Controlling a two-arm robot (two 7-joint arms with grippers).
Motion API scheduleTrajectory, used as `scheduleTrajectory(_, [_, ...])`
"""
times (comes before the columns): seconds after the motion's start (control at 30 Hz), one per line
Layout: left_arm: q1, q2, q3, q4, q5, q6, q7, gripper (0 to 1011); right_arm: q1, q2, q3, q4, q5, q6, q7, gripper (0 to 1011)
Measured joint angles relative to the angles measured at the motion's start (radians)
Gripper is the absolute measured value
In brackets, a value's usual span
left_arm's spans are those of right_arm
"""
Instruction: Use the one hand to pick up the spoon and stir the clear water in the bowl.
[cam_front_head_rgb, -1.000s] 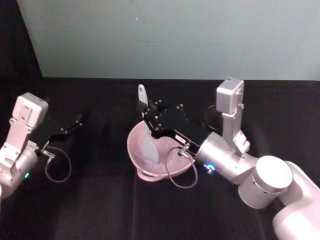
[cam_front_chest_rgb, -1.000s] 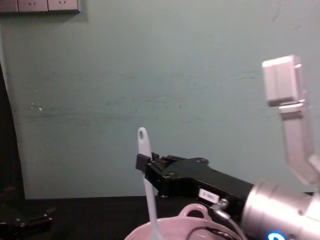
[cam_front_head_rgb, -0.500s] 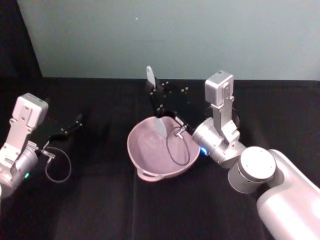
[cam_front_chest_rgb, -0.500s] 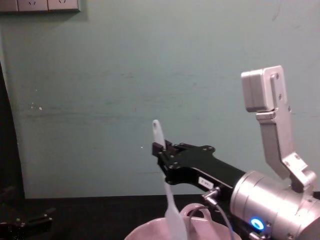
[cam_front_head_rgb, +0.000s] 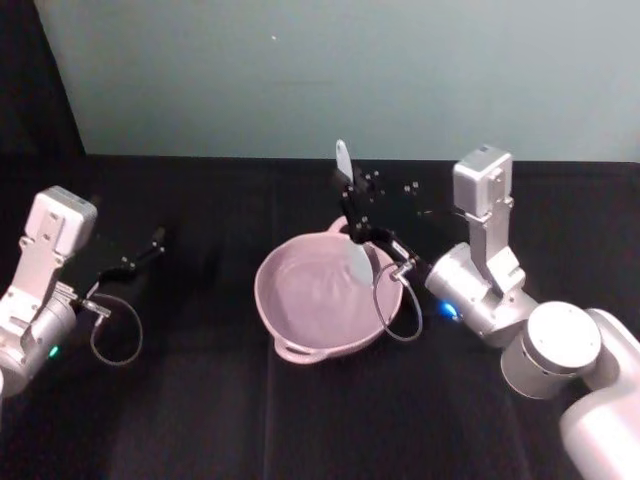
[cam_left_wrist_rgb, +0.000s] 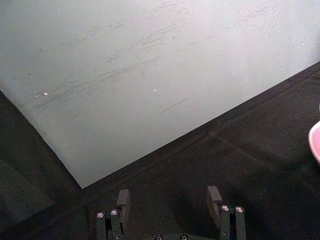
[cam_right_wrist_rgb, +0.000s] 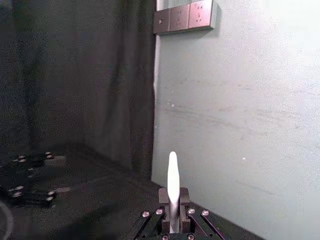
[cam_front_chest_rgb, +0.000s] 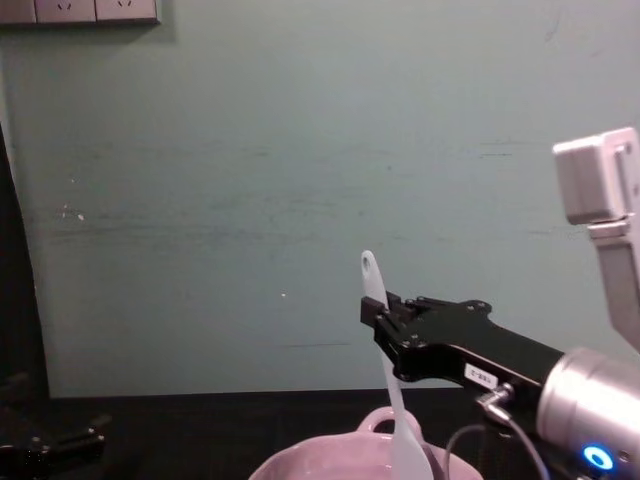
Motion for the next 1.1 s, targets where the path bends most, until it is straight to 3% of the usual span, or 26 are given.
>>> scheduleTrajectory(0.3, [0.0,0.0,0.0,0.0,0.0,0.0,0.0,1011,-0.078,0.038,0.004,-0.134,0.074,0.082,0.069,114])
scheduleTrajectory(0.5, [0.0,0.0,0.0,0.0,0.0,0.0,0.0,1011,-0.08,0.034,-0.031,-0.162,0.117,0.122,0.105,114])
scheduleTrajectory(0.83, [0.0,0.0,0.0,0.0,0.0,0.0,0.0,1011,-0.004,-0.028,-0.076,-0.043,0.111,0.09,0.095,114])
scheduleTrajectory(1.1, [0.0,0.0,0.0,0.0,0.0,0.0,0.0,1011,0.075,-0.087,-0.06,0.103,0.04,-0.033,0.022,114])
